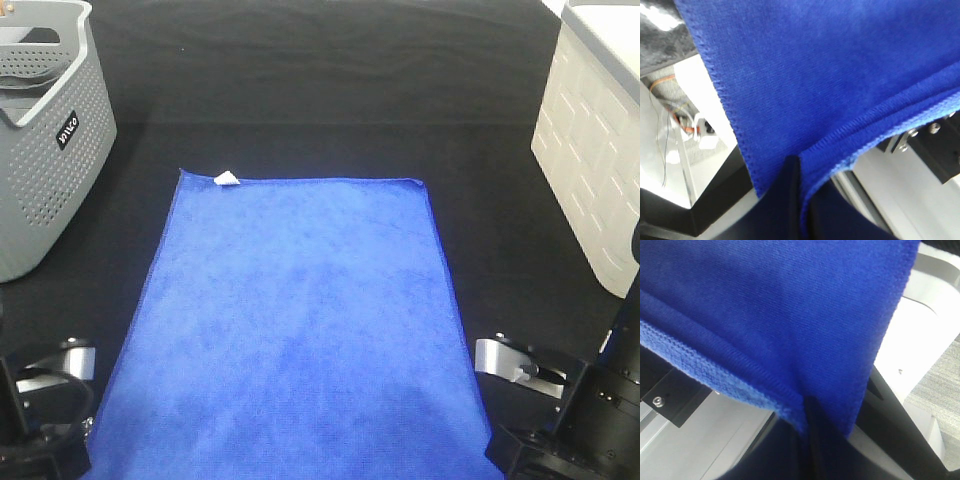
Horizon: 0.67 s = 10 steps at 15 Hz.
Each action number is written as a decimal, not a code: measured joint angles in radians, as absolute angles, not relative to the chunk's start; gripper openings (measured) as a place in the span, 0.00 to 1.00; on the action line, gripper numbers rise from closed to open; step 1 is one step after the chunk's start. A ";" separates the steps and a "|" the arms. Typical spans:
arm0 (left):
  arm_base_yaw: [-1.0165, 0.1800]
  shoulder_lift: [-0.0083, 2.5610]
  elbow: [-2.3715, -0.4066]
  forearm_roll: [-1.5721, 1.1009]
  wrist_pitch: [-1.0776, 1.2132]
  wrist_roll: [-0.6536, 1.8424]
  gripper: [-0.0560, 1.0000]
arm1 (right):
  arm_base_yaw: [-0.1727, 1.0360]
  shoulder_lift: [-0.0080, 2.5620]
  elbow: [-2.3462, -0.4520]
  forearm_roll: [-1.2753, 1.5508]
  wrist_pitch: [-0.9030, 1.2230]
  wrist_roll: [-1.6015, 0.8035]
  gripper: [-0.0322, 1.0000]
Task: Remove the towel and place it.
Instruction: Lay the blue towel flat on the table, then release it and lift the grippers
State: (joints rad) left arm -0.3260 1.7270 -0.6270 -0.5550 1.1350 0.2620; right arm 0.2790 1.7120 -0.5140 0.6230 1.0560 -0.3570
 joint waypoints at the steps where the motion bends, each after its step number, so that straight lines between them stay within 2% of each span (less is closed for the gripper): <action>1: -0.352 1.729 -0.627 -0.548 1.135 0.262 0.05 | 0.279 1.715 -0.514 0.623 1.056 -0.366 0.06; 4: -0.407 1.729 -0.627 -0.543 1.113 0.258 0.05 | 0.278 1.719 -0.513 0.621 1.053 -0.378 0.06; 6: -0.418 1.729 -0.627 -0.547 1.109 0.256 0.10 | 0.278 1.719 -0.513 0.621 1.052 -0.378 0.07; 10: -0.420 1.729 -0.627 -0.545 1.109 0.217 0.44 | 0.278 1.719 -0.512 0.623 1.056 -0.378 0.23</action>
